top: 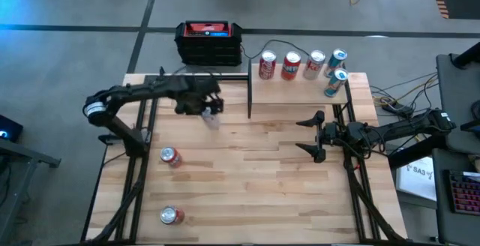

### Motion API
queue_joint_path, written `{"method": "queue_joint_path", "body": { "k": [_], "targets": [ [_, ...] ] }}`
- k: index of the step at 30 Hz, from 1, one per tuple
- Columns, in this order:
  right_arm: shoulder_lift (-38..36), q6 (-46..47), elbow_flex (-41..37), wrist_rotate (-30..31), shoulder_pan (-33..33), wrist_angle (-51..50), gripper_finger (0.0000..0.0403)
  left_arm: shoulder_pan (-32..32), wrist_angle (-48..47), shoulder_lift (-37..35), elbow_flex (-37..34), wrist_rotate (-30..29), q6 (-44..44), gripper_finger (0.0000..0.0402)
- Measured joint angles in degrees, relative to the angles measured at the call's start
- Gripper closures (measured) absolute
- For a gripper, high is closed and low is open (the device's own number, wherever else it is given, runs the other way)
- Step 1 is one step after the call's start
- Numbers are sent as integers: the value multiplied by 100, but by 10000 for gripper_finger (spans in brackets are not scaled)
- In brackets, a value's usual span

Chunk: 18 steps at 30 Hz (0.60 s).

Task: Place canned beverage on shelf
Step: Move the silver soda can to the bottom of the shelf

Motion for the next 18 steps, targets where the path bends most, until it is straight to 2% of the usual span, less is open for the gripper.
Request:
{"method": "queue_joint_path", "body": {
  "k": [4, 9, 15, 18],
  "targets": [
    [0, 1, 0, 0, -1, 0, 19, -965, -47, 116, 431, -577, -423, 122],
    [-2, 1, 0, -2, 0, 0, 19, -1860, -338, 727, 1232, -1016, -725, 122],
    [-1, 1, 0, 0, -1, 0, 19, -2182, -1106, 1951, 2745, -1028, -712, 122],
    [-1, 0, 0, 0, -1, 0, 19, -2221, -1367, 2639, 3661, -996, -349, 122]
  ]
}}
